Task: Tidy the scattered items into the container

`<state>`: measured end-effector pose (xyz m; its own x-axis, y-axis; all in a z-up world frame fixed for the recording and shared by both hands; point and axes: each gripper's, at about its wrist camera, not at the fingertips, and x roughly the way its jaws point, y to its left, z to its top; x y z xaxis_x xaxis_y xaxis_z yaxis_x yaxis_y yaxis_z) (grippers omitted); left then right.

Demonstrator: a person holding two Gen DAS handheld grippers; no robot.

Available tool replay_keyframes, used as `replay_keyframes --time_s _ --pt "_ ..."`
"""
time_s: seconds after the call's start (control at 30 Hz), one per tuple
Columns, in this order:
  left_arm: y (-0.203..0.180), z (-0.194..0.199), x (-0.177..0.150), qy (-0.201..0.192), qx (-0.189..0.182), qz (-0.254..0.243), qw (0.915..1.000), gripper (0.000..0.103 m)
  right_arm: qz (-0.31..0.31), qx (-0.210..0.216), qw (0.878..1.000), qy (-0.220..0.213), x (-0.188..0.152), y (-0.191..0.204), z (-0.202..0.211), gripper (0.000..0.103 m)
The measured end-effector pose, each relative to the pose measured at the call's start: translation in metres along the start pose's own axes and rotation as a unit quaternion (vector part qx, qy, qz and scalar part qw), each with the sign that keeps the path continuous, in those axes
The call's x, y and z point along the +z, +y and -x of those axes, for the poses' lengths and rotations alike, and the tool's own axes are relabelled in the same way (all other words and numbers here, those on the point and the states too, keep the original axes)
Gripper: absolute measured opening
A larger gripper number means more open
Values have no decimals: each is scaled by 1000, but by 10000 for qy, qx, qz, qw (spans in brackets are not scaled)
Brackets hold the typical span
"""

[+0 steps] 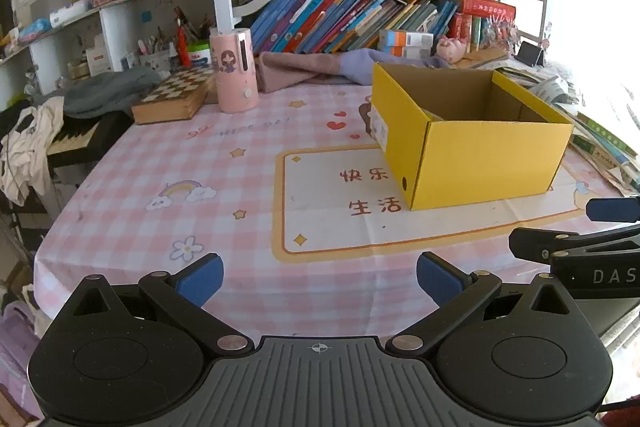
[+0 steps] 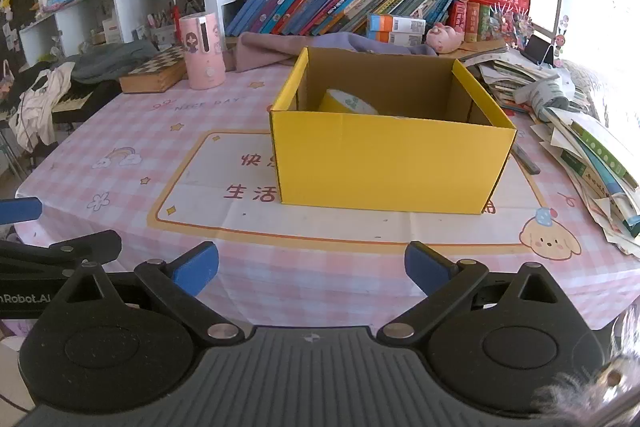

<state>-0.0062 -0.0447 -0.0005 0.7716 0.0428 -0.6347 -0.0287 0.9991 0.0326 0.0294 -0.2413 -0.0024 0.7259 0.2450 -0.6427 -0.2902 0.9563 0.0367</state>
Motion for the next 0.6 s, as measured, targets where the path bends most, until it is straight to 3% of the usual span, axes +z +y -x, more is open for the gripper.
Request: replay_keyframes --time_s 0.6 --pt "11 -6 0 82 -51 86 9999 103 72 -25 9999 83 3 9 -6 101"
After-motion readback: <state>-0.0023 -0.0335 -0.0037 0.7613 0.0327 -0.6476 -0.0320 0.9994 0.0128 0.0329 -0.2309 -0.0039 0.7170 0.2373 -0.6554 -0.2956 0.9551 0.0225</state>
